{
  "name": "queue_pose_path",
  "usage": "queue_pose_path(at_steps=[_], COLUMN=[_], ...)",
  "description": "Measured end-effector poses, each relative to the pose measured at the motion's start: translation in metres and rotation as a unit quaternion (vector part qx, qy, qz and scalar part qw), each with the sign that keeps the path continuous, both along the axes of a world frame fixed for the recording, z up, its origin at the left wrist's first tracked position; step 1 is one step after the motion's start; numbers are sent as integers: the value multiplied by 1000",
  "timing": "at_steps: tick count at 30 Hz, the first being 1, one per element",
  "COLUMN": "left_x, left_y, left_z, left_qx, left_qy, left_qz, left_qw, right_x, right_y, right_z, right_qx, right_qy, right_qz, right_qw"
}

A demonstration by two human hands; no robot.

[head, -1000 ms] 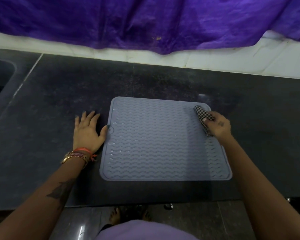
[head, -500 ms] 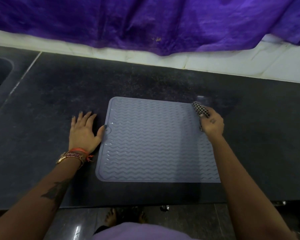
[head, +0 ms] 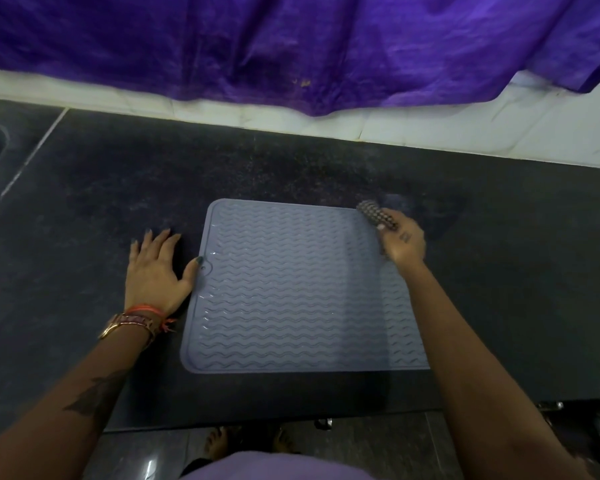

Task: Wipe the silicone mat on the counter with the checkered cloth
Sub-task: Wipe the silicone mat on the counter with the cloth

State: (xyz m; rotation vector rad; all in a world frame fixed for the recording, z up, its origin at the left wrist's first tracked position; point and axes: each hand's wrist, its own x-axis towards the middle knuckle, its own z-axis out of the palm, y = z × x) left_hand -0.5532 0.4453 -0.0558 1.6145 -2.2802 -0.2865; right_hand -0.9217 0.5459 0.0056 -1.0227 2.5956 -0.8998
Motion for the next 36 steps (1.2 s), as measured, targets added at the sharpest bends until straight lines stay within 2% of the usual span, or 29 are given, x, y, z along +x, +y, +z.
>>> queue_pose_path(at_steps=[2, 5, 7, 11, 13, 14, 16, 18, 21, 26, 29, 33, 36], left_x=[0, -2, -2, -3, -2, -2, -1, -1, -3, -2, -1, -1, -2], left_y=[0, 0, 0, 1, 2, 3, 4, 4, 3, 2, 2, 3, 2], left_z=[0, 1, 1, 3, 5, 5, 6, 7, 6, 5, 5, 5, 4], left_qx=[0, 4, 5, 8, 8, 8, 8, 10, 14, 18, 18, 20, 21], left_qy=[3, 5, 5, 5, 10, 12, 12, 12, 12, 18, 18, 20, 27], left_qz=[1, 0, 1, 0, 2, 3, 5, 3, -1, -1, 1, 3, 1], left_qw=[1000, 1000, 1000, 1000, 1000, 1000, 1000, 1000, 1000, 1000, 1000, 1000, 999], right_x=[-21, -32, -24, -7, -9, -12, -18, -14, 12, 65, 73, 72, 94], right_y=[6, 3, -7, -19, -18, -16, -9, -3, -9, -36, -50, -51, -54], right_z=[1, 0, -2, -8, -5, -3, -3, -6, -10, -12, -9, -8, -15], right_qx=[51, 158, 188, 155, 88, 53, 24, 93, 171, 159, 98, 53, 132], right_qy=[47, 43, 48, 55, 8, -21, -10, 36, 81, 97, 36, 30, 76], right_qz=[-69, -58, -45, 27, 57, 42, -25, -75, -65, 11, 95, 41, 33], right_qw=[995, 985, 980, 986, 994, 998, 999, 992, 980, 982, 990, 997, 988])
